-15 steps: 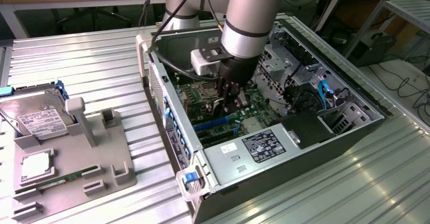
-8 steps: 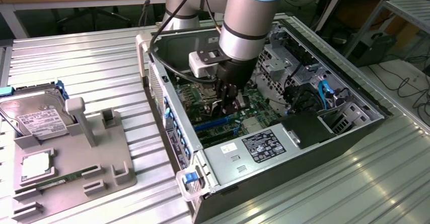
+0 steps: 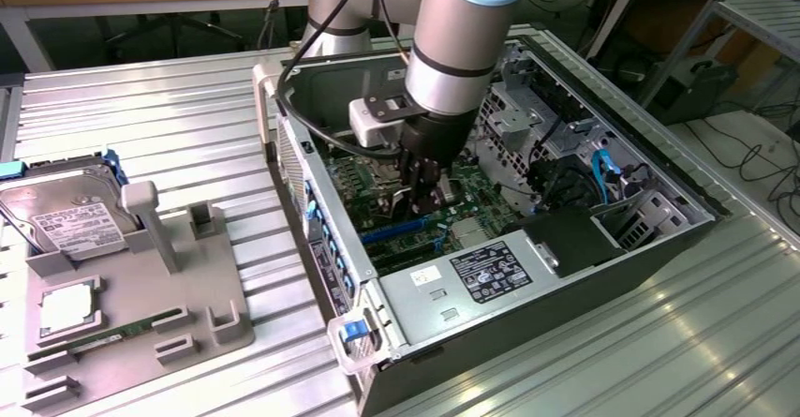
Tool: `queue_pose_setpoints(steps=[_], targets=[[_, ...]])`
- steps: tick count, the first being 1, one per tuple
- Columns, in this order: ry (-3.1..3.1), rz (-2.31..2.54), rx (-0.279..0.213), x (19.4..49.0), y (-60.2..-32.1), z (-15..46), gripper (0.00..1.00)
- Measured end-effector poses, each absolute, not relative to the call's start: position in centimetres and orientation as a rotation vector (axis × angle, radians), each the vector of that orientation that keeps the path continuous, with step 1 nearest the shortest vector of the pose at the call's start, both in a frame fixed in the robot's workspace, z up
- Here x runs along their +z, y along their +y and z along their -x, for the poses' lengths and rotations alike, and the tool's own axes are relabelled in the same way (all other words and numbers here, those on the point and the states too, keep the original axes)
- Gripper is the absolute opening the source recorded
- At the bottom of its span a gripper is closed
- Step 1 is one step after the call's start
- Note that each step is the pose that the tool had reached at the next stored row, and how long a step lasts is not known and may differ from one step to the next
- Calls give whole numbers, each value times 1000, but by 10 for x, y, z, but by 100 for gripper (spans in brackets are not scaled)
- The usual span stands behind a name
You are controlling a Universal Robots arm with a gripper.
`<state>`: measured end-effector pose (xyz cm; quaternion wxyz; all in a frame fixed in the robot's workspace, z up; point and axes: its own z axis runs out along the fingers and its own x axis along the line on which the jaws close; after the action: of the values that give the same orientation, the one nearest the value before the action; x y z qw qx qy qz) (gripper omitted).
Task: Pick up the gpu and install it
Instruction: 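Insert the gpu into the slot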
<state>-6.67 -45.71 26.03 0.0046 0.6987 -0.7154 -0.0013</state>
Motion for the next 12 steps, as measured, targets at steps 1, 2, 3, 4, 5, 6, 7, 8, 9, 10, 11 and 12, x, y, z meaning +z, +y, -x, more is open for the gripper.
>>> queue_pose_setpoints(steps=[1,2,3,4,5,6,7,8,9,10,11,12], targets=[[-2241,-2188,-4,260,-457,67,27],[-2241,-2188,-4,260,-457,67,27],[-2241,-2189,-4,259,-457,68,27],[-2241,-2188,-4,259,-457,68,27],[-2241,-2189,-4,259,-457,69,27],[-2241,-2189,-4,258,-457,69,27],[-2241,-2189,-4,257,-457,70,27],[-2241,-2189,-4,257,-457,70,27],[-2241,-2189,-4,256,-457,70,27],[-2241,-2188,-4,255,-457,70,27],[-2241,-2188,-4,254,-457,70,27],[-2241,-2188,-4,253,-457,70,27]])
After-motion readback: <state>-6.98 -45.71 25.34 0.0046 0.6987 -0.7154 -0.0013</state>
